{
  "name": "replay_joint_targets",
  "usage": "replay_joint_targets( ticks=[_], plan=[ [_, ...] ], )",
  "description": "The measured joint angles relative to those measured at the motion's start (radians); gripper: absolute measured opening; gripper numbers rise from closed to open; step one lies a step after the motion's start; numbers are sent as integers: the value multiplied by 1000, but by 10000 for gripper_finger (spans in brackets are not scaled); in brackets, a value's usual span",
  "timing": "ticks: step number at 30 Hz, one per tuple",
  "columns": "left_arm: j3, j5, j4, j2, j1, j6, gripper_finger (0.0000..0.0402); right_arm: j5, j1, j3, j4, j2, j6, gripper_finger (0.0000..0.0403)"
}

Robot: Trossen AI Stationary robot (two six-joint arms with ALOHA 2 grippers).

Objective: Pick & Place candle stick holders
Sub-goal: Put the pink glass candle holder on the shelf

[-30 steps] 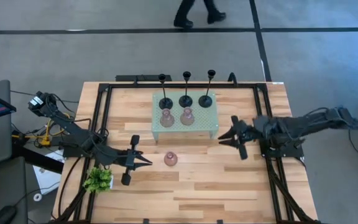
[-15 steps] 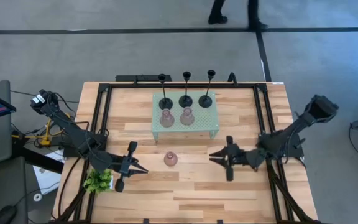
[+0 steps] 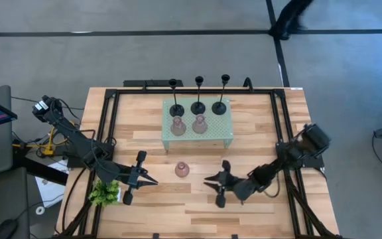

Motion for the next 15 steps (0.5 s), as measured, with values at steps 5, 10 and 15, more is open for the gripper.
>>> replay_joint_targets(
  ticks=[5, 10, 15],
  plan=[
    [0, 0, 0, 0, 0, 0, 21, -2, -2, 110, 4, 141, 41, 70],
    [0, 0, 0, 0, 0, 0, 21, -15, -24, 202, 5, 232, 35, 70],
    [0, 0, 0, 0, 0, 0, 21, -16, -70, 258, 5, 277, 37, 70]
  ],
)
